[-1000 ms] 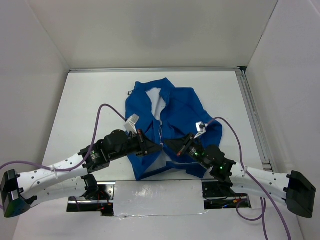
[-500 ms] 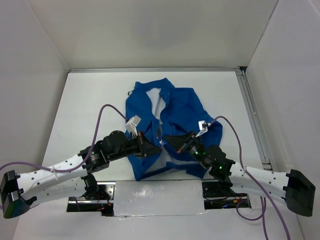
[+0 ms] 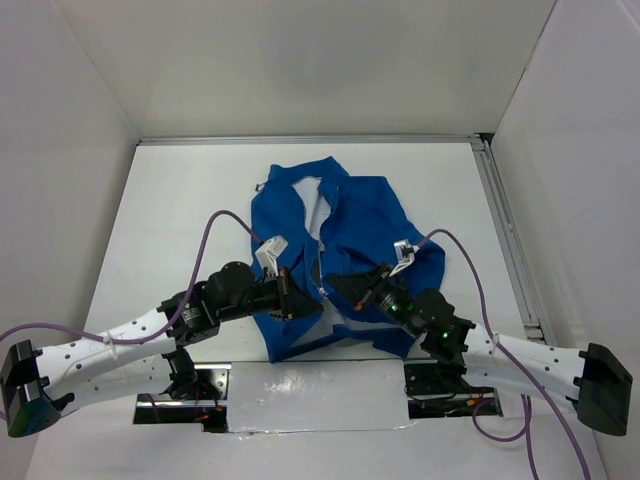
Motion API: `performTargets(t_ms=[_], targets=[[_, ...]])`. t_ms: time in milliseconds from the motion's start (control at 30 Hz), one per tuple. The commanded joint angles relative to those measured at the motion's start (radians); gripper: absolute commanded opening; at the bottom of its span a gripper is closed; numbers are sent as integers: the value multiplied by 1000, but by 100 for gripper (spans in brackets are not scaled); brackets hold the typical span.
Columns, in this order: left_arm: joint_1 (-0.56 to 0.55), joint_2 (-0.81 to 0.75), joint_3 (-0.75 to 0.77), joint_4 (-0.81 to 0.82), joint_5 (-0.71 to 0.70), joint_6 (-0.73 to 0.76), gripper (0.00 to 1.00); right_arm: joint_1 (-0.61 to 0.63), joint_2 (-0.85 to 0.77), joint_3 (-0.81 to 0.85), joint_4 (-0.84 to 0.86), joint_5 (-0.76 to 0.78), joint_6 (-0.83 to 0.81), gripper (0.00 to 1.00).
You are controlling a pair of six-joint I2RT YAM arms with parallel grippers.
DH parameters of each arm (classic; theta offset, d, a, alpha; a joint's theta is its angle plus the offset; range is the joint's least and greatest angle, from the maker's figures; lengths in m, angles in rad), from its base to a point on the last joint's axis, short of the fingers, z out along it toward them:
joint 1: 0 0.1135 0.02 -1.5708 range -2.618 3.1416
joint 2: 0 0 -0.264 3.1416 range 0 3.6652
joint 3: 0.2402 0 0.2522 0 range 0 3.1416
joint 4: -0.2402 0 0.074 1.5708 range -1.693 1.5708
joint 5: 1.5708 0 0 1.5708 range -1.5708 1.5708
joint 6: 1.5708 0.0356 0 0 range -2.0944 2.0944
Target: Zip up the jacket
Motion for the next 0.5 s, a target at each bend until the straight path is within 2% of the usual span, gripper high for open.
performTargets(t_ms=[0, 33, 100, 133, 233, 467], targets=[[-20, 9, 50, -92, 76, 19, 1, -13, -54, 83, -14, -35, -55, 0], [-20, 6, 59, -105, 63, 16, 22, -13, -62, 85, -65, -73, -62, 0], [-22, -1, 59, -92, 68, 16, 42, -15, -91, 82, -106, -101, -58, 0], [-22, -7, 52, -77, 76, 6, 60, -15, -98, 65, -117, -120, -55, 0], [-20, -25, 36, -55, 83, -14, 78, -13, -138, 39, -128, -120, -42, 0], [-20, -94, -28, 14, 30, -74, 92, -13, -141, -9, -87, -160, -4, 0]])
